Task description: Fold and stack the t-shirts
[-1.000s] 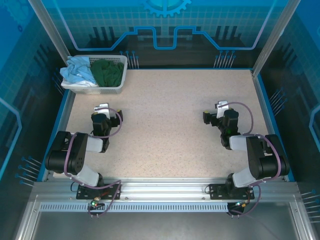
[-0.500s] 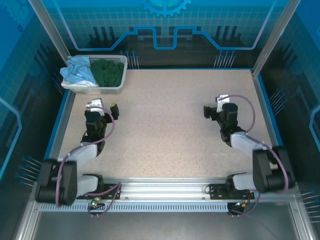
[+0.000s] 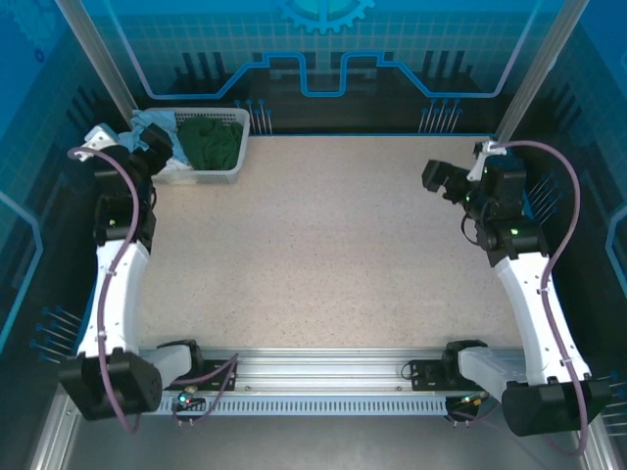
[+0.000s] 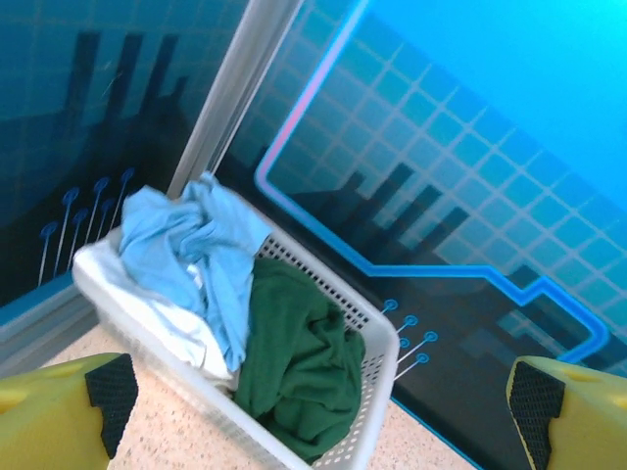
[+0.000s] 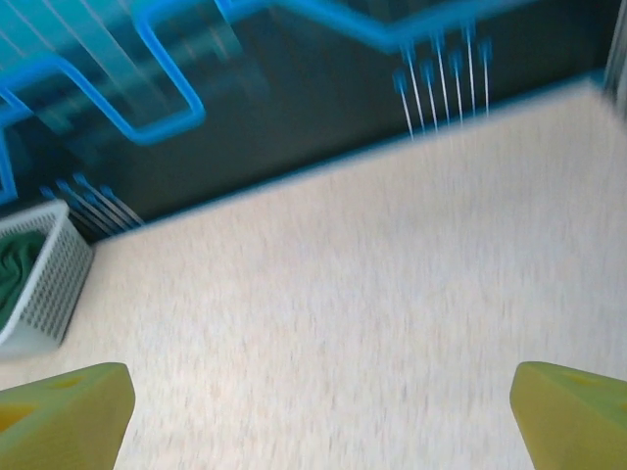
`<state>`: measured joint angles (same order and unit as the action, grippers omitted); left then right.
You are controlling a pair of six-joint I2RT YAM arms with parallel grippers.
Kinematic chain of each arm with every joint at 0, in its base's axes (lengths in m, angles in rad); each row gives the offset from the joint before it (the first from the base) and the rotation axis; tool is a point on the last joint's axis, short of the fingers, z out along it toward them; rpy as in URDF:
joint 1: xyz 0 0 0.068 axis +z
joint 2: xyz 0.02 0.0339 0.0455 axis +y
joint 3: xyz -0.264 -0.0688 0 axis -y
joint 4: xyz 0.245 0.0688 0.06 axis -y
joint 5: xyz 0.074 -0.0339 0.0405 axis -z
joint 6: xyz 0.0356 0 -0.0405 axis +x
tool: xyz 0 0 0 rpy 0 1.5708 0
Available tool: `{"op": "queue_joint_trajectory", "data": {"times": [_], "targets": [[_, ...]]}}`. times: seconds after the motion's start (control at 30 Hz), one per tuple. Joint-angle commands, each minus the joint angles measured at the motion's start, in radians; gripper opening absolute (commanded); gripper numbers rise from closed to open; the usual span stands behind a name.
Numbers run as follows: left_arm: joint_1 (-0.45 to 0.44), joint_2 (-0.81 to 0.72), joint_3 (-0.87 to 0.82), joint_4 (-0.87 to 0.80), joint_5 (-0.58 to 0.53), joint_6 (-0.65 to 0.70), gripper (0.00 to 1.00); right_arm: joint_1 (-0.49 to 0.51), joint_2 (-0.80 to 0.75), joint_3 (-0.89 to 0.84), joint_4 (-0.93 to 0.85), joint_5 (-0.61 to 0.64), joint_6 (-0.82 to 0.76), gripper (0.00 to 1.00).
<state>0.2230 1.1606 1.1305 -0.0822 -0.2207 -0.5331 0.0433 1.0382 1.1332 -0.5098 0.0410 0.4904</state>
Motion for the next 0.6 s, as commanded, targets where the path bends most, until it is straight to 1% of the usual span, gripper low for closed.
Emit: {"op": "queue_joint_trajectory", "data": {"times": [0.0,0.03,0.07,0.1,0.2,0.23,0.3,0.33,0.37,0.47,0.53,0.57], "targets": [[0.013,0.081,0.06,-0.179,0.071,-0.126,0.99,-0.007,-0.006,-0.05,-0.15,-0.224,0.175,1.0],[0.015,0.129,0.11,-0.236,0.068,-0.144,0.99,0.009,0.01,-0.061,-0.135,-0.282,0.195,1.0],[0.015,0.18,0.163,-0.279,0.083,-0.15,0.99,0.044,0.023,-0.067,-0.131,-0.3,0.208,1.0],[0.013,0.227,0.207,-0.315,0.097,-0.155,0.99,0.09,0.033,-0.067,-0.138,-0.284,0.208,1.0],[0.013,0.405,0.389,-0.497,0.064,-0.201,0.99,0.316,0.092,-0.034,-0.192,-0.182,0.148,0.99],[0.015,0.478,0.471,-0.577,0.034,-0.218,0.99,0.391,0.128,-0.012,-0.228,-0.162,0.133,0.98],[0.015,0.618,0.639,-0.716,-0.013,-0.22,0.96,0.514,0.192,0.026,-0.296,-0.118,0.11,0.92],[0.015,0.693,0.731,-0.769,-0.023,-0.217,0.96,0.579,0.215,0.04,-0.323,-0.074,0.107,0.9],[0.015,0.761,0.822,-0.823,-0.034,-0.222,0.95,0.639,0.228,0.047,-0.338,-0.031,0.109,0.9],[0.015,0.948,1.086,-0.949,-0.084,-0.212,0.95,0.752,0.227,0.043,-0.334,0.04,0.115,0.9],[0.017,1.057,1.252,-0.997,-0.109,-0.189,0.94,0.781,0.229,0.043,-0.334,0.047,0.12,0.9],[0.02,1.112,1.339,-1.012,-0.104,-0.174,0.93,0.793,0.229,0.045,-0.338,0.057,0.123,0.89]]}}
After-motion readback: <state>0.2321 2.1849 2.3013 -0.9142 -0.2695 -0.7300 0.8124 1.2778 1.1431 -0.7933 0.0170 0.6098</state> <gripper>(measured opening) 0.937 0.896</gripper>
